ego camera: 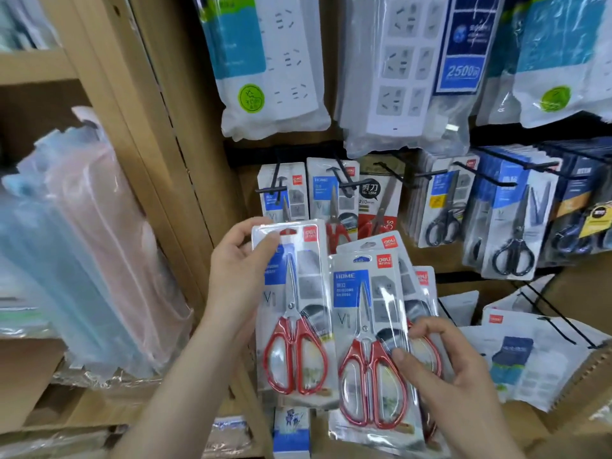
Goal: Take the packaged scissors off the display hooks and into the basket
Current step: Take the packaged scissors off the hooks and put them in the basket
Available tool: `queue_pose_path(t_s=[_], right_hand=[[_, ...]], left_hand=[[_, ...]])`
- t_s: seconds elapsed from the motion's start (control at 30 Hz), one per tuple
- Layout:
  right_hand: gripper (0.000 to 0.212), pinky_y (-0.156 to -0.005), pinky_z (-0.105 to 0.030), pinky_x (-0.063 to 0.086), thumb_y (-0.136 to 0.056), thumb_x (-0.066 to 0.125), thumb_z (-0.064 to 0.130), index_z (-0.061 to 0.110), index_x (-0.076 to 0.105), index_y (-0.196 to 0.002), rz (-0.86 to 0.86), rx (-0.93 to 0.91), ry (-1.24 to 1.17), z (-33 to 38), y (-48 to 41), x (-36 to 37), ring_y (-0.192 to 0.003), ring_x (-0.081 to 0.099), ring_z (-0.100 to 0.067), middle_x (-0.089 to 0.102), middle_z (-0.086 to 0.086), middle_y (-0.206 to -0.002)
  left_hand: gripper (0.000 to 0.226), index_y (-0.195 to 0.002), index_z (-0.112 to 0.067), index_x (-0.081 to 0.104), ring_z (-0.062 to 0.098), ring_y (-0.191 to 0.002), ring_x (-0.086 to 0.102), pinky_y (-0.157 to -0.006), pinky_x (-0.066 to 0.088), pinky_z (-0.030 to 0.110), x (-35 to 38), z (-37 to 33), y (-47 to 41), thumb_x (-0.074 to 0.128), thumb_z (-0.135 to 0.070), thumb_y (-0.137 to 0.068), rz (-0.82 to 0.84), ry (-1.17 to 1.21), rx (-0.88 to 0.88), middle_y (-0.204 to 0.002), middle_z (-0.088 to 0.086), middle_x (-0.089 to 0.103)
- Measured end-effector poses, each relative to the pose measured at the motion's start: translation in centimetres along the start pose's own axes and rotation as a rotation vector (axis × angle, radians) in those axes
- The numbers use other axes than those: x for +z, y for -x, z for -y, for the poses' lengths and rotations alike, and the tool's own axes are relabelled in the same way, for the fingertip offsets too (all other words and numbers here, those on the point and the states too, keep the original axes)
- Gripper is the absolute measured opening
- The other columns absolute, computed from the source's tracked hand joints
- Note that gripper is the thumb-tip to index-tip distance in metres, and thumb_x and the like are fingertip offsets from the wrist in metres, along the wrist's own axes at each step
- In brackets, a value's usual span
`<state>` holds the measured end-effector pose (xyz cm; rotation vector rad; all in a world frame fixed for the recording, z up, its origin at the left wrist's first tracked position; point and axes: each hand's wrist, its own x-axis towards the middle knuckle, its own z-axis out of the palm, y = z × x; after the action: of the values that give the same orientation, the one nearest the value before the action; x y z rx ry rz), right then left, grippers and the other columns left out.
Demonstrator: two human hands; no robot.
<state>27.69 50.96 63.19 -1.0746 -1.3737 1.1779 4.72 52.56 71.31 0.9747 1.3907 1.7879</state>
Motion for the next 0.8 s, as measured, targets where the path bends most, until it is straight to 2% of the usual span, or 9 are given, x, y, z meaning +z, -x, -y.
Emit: queue_pose_path(t_s=[0.07,0.17,0.2,0.33,0.4,0.53,0.67,0.73,0.8], right_hand=[[0.030,-0.084,-0.021,0.046,-0.079,0.076,0.002,0.028,0.060,-0.077,0.025,0.013,0.003,-0.1,-0.5,-0.1,-0.097,0.063,0.006,0.069,0.022,-0.098],[0.032,-0.077,-0.004,0.044,-0.079,0.076,0.001,0.028,0.059,-0.074,0.055,0.004,0.003,-0.2,-1.5,-0.3,-0.098,0.060,0.011,0.068,0.024,-0.098],[0.032,-0.076,-0.004,0.046,-0.079,0.075,0.000,0.027,0.059,-0.074,0.062,0.002,-0.013,-0.1,-1.8,-0.3,-0.097,0.062,0.009,0.069,0.022,-0.097],[0.029,-0.085,-0.028,0.056,-0.080,0.075,0.001,0.026,0.060,-0.077,0.076,0.011,-0.030,-0.1,-2.9,-0.3,-0.094,0.068,-0.003,0.071,0.014,-0.098],[0.030,-0.084,-0.030,0.057,-0.079,0.075,0.001,0.026,0.060,-0.077,0.081,0.005,-0.032,-0.1,-3.2,-0.4,-0.093,0.068,-0.004,0.071,0.014,-0.098],[0.035,-0.075,-0.021,0.058,-0.079,0.074,-0.004,0.027,0.059,-0.073,0.112,-0.015,-0.041,-0.4,-3.7,-0.4,-0.092,0.067,-0.002,0.070,0.018,-0.095],[0.029,-0.092,-0.048,0.056,-0.079,0.074,0.000,0.025,0.061,-0.082,0.144,-0.031,-0.007,-0.9,-3.8,-0.8,-0.102,0.067,-0.016,0.070,0.002,-0.098],[0.028,-0.095,-0.048,0.054,-0.079,0.075,0.000,0.025,0.061,-0.083,0.139,-0.025,-0.024,-1.2,-4.0,-0.9,-0.104,0.066,-0.018,0.070,0.003,-0.098],[0.028,-0.096,-0.050,0.052,-0.079,0.076,0.001,0.024,0.062,-0.085,0.132,-0.030,-0.025,-1.4,-4.1,-0.9,-0.106,0.065,-0.019,0.069,0.004,-0.099]], left_hand=[[0.008,-0.102,-0.022,0.064,0.015,-0.075,0.076,-0.052,0.057,0.024,0.2,-0.5,-1.3,0.064,-0.019,-0.095,-0.051,-0.022,0.062,-0.088,0.001,0.077],[0.007,-0.101,-0.021,0.063,0.014,-0.077,0.076,-0.054,0.059,0.026,0.4,-0.6,-3.0,0.065,-0.021,-0.094,-0.139,-0.028,0.060,-0.088,0.000,0.077],[0.006,-0.099,-0.022,0.063,0.014,-0.078,0.076,-0.055,0.060,0.026,0.4,-0.5,-3.6,0.065,-0.023,-0.094,-0.165,-0.052,0.055,-0.088,-0.001,0.077],[0.003,-0.094,-0.026,0.062,0.011,-0.082,0.075,-0.058,0.061,0.026,0.4,0.1,-5.3,0.064,-0.024,-0.095,-0.210,-0.182,0.094,-0.092,-0.002,0.076],[0.003,-0.095,-0.025,0.061,0.010,-0.083,0.075,-0.059,0.060,0.026,0.6,0.5,-5.6,0.064,-0.025,-0.095,-0.193,-0.210,0.099,-0.094,-0.002,0.075],[0.003,-0.097,-0.026,0.060,0.004,-0.084,0.073,-0.060,0.060,0.024,1.4,1.1,-6.0,0.062,-0.025,-0.096,-0.182,-0.265,0.135,-0.093,-0.007,0.073],[0.013,-0.106,-0.023,0.060,0.010,-0.087,0.074,-0.059,0.058,0.026,0.8,1.7,-7.0,0.059,-0.033,-0.098,-0.228,-0.219,0.073,-0.100,-0.002,0.074],[0.014,-0.107,-0.024,0.059,0.010,-0.088,0.074,-0.063,0.060,0.029,0.7,2.1,-7.5,0.058,-0.034,-0.098,-0.216,-0.271,0.064,-0.103,-0.002,0.074],[0.007,-0.104,-0.026,0.057,0.012,-0.094,0.073,-0.074,0.063,0.037,1.1,2.3,-8.2,0.056,-0.032,-0.099,-0.203,-0.324,0.079,-0.108,-0.001,0.072]])
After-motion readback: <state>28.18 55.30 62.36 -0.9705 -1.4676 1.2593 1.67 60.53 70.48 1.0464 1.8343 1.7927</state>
